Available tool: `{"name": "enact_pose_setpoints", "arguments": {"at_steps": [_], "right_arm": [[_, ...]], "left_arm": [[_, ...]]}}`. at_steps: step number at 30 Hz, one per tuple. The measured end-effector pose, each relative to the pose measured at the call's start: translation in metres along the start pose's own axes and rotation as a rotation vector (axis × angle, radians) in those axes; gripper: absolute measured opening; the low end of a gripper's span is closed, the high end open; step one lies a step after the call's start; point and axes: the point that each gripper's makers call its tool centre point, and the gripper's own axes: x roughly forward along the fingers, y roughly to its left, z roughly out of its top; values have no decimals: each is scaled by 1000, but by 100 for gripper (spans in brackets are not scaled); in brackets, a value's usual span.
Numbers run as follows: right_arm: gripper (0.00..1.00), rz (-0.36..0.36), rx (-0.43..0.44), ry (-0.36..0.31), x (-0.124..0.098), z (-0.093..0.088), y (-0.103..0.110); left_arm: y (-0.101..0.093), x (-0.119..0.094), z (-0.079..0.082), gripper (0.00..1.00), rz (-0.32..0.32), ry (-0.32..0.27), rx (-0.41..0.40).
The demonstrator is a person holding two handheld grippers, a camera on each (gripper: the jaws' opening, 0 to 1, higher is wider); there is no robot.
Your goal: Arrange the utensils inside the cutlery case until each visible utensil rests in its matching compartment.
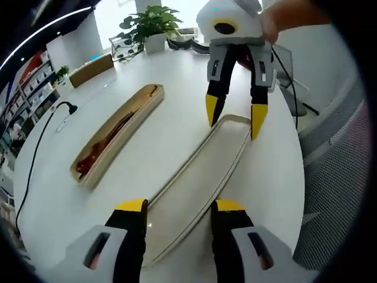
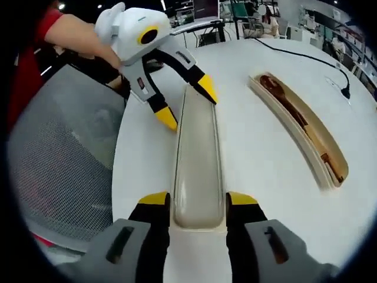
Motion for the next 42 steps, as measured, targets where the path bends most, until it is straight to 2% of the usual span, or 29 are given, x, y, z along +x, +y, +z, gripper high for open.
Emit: {"name": "enact_pose_setpoints", "arguments": {"at_steps": [4,7,8,9,10,12,13,14,15,17,18,21,23,25,26,27,28,29,30,32,33,34,37,39,42], "right_arm": [[38,-27,-69,32,3,-1,3],[42,-58,-127,59,5,-2,4],[41,-60,-130,59,7,-2,6],[37,-76,-157,63,8,-1,5],[34,-123,-175,74,7,-2,-1],[26,-134,-189,89,8,-4,-2],[26,-132,-181,82,7,-3,-2],[26,-133,-174,81,7,-3,-2],[26,-146,-175,86,6,-3,-5],[25,-161,-142,90,4,-5,-7],[25,-194,-110,96,2,-8,-13],[23,-199,-101,82,-3,-12,-12],[19,-235,-167,74,-7,-10,-14],[16,-225,-159,74,-8,-11,-11],[11,-208,-135,69,-7,-11,-9],[5,-213,-153,65,-7,-9,-10],[3,-232,-160,38,-6,-5,-14],[2,-209,-109,43,-4,-8,-13],[3,-204,-81,30,-3,-7,-14],[2,-203,-98,17,-3,-6,-16],[2,-192,-82,20,-3,-7,-13],[1,-189,-74,20,-3,-7,-12],[1,-142,-21,1,-7,-5,-2],[1,-103,16,-3,-11,-5,4],[1,-60,34,-26,-17,1,10]], "left_arm": [[2,1,2,46,-19,13,-8],[4,1,4,45,-37,15,-65],[5,1,5,44,-36,20,-113],[9,0,3,35,-17,36,-141],[8,0,1,35,-48,53,-85],[7,3,1,33,-21,40,-63],[3,1,-10,34,-31,102,-96],[5,1,-2,34,-20,62,-98],[5,1,1,33,-15,49,-101],[6,1,-1,32,-7,53,-84],[4,-1,-1,32,-6,51,-74],[5,-1,-2,33,-5,52,-78],[8,-2,-3,33,0,54,-83],[9,-4,-1,34,16,47,-56],[11,-5,1,40,29,35,-27],[14,-6,10,47,57,-3,16],[10,-5,13,54,42,-13,10],[8,-4,13,57,32,3,-12],[10,-4,11,56,34,9,-11],[14,-4,12,54,54,10,34],[13,-3,10,58,56,20,48],[15,-4,13,62,74,-12,52],[12,-7,12,65,83,-3,104],[17,-8,12,66,99,-7,168],[14,-13,14,65,99,-27,220]]}}
